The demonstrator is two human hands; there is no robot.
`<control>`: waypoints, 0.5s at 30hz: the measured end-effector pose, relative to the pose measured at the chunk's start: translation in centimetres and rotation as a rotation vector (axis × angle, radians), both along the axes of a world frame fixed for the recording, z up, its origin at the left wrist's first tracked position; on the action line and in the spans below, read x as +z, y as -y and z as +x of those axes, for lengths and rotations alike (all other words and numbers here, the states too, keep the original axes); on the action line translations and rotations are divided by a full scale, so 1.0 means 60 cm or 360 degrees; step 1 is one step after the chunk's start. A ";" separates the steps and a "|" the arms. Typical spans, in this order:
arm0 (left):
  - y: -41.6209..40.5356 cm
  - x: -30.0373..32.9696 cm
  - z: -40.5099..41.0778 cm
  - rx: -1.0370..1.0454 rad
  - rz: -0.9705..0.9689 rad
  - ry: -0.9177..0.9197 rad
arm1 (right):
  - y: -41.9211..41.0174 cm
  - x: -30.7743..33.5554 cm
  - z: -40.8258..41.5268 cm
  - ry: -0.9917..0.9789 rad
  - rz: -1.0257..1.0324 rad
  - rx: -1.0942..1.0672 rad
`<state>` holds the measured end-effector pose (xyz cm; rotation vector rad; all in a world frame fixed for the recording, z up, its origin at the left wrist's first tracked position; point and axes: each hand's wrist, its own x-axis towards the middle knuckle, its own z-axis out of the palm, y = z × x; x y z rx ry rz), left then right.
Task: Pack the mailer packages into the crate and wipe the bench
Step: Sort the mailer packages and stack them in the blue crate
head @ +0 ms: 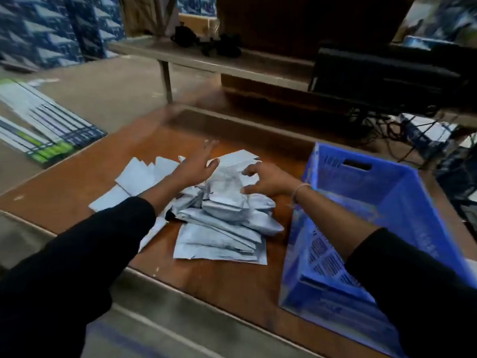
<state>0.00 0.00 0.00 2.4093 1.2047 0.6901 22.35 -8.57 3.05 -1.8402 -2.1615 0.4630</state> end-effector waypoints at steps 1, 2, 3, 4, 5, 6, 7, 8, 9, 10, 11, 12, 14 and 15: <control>-0.013 -0.008 -0.008 0.0033 0.0004 -0.0015 | -0.008 -0.010 -0.014 -0.0045 -0.0109 -0.0071; -0.024 -0.010 -0.018 0.0045 -0.0008 -0.0041 | -0.017 -0.015 -0.026 -0.0138 -0.0240 -0.0205; -0.039 -0.021 -0.026 0.0053 -0.0040 -0.0055 | -0.020 -0.024 -0.038 -0.0297 -0.0326 -0.0342; -0.046 -0.028 -0.031 0.0039 -0.0074 -0.0073 | -0.027 -0.036 -0.048 -0.0448 -0.0396 -0.0450; -0.059 -0.037 -0.033 0.0025 -0.0090 -0.0068 | -0.036 -0.044 -0.055 -0.0624 -0.0440 -0.0553; -0.067 -0.040 -0.033 0.0004 -0.0100 -0.0064 | -0.044 -0.050 -0.059 -0.0750 -0.0483 -0.0653; -0.076 -0.043 -0.031 -0.0019 -0.0112 -0.0038 | -0.051 -0.054 -0.061 -0.0852 -0.0513 -0.0708; -0.083 -0.043 -0.029 -0.0046 -0.0121 -0.0026 | -0.062 -0.063 -0.059 -0.0910 -0.0539 -0.0761; -0.091 -0.046 -0.026 -0.0063 -0.0142 -0.0002 | -0.062 -0.065 -0.062 -0.0942 -0.0539 -0.0787; -0.098 -0.049 -0.023 -0.0081 -0.0168 0.0015 | -0.067 -0.070 -0.060 -0.0973 -0.0552 -0.0830; -0.106 -0.052 -0.020 -0.0101 -0.0188 0.0030 | -0.063 -0.064 -0.062 -0.1029 -0.0551 -0.0857; -0.111 -0.053 -0.018 -0.0132 -0.0204 0.0040 | -0.066 -0.064 -0.057 -0.1119 -0.0526 -0.0875; -0.123 -0.055 -0.011 -0.0191 -0.0255 0.0061 | -0.063 -0.053 -0.046 -0.1287 -0.0529 -0.0903; -0.130 -0.055 -0.007 -0.0202 -0.0301 0.0075 | -0.062 -0.046 -0.040 -0.1381 -0.0563 -0.0911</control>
